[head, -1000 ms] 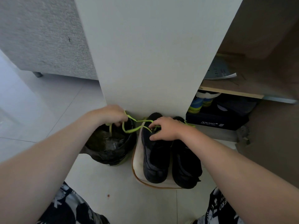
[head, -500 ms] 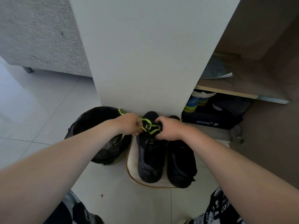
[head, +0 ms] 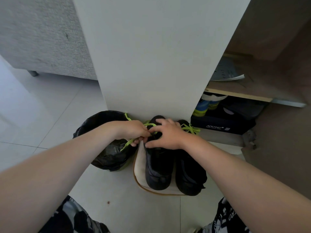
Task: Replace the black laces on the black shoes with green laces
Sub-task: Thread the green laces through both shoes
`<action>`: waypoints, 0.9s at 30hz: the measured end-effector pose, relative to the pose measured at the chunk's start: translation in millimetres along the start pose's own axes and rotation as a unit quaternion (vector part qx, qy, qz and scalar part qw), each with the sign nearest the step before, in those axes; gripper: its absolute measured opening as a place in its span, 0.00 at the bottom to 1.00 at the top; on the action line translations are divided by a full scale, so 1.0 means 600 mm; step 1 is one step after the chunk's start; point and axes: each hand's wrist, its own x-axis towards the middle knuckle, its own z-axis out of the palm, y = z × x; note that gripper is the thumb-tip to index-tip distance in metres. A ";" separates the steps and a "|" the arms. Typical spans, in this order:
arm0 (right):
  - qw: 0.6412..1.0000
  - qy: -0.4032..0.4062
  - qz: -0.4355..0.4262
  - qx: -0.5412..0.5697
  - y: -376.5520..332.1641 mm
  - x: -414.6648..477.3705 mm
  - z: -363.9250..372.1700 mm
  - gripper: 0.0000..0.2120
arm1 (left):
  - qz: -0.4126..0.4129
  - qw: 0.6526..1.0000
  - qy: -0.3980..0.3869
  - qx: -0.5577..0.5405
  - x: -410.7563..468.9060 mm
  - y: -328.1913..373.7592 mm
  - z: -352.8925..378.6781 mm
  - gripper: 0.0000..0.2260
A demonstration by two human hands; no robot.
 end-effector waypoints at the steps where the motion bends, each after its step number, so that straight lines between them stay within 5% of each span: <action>1: 1.000 -0.017 0.004 -0.025 -0.001 -0.002 0.002 0.31 | -0.010 1.000 -0.004 0.020 -0.002 0.003 -0.005 0.13; 6: 0.999 -0.024 0.029 -0.034 0.012 -0.002 -0.003 0.31 | -0.074 0.992 -0.025 0.100 -0.025 -0.003 -0.056 0.18; 11: 0.999 -0.029 0.026 -0.014 0.016 -0.002 -0.002 0.31 | -0.084 0.985 -0.012 0.150 -0.023 0.006 -0.038 0.08; 14: 0.999 -0.036 0.030 0.000 0.020 -0.002 -0.004 0.32 | -0.047 0.992 0.004 0.119 -0.013 0.007 -0.025 0.09; 18: 0.998 -0.052 0.036 -0.003 0.021 -0.008 -0.005 0.32 | -0.105 0.991 -0.046 0.072 -0.003 -0.008 -0.025 0.11; 22: 0.995 0.046 0.024 0.085 0.018 -0.006 -0.012 0.24 | -0.145 0.987 -0.046 0.052 0.000 -0.009 -0.022 0.07; 24: 0.982 0.102 0.051 0.153 0.017 0.004 -0.015 0.23 | -0.116 0.988 -0.020 0.100 0.003 -0.013 -0.022 0.06; 27: 0.989 0.099 0.072 0.079 0.012 0.028 -0.014 0.19 | 0.009 0.969 0.117 0.219 0.008 -0.012 -0.029 0.11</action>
